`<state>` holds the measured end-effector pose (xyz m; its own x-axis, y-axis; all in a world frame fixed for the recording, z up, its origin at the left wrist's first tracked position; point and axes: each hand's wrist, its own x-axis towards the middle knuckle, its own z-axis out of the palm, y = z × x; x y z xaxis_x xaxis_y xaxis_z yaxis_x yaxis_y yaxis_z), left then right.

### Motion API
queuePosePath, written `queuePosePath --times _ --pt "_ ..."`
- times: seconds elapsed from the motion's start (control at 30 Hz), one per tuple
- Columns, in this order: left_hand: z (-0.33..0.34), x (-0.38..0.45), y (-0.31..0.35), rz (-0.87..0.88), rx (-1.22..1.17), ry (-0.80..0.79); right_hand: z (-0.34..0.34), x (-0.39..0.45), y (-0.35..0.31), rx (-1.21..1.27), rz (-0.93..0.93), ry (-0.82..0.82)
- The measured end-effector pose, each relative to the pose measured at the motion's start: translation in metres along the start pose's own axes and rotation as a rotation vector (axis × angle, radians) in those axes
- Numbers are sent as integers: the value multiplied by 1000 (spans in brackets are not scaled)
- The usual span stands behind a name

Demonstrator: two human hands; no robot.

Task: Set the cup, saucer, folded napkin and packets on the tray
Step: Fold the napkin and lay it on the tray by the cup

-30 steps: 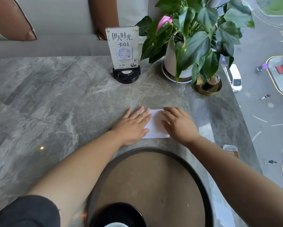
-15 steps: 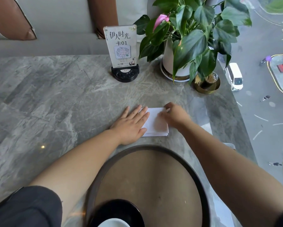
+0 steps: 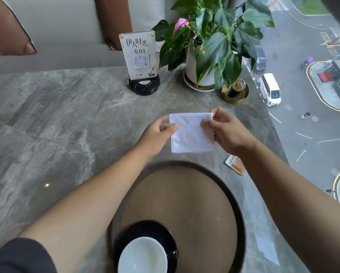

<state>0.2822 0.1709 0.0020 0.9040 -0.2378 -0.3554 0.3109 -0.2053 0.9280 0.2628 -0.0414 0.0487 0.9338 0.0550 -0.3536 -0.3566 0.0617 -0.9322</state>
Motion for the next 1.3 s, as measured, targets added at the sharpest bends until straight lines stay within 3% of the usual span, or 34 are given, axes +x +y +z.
queuePosePath --times 0.2,0.37,0.47,0.7,0.8,1.0,1.17,1.3 --pt "23 -68 25 76 -100 -182 -15 -87 -1 99 -9 82" --pt "54 -135 14 54 -10 -72 -24 -168 39 77 111 75" --pt "68 -171 0 79 174 -43 -18 -205 57 27 146 84" --pt "90 -226 -34 -151 274 -124 -17 -245 93 -77 209 237" --pt "102 -240 -43 -197 423 -46 -16 -253 114 -142 245 272" --pt "124 -247 -48 -114 793 51 -16 -253 137 -386 218 311" --pt "137 -246 -62 -45 1208 54 -13 -246 145 -732 142 297" --pt "142 -251 -75 58 1457 42 -15 -247 161 -857 94 329"
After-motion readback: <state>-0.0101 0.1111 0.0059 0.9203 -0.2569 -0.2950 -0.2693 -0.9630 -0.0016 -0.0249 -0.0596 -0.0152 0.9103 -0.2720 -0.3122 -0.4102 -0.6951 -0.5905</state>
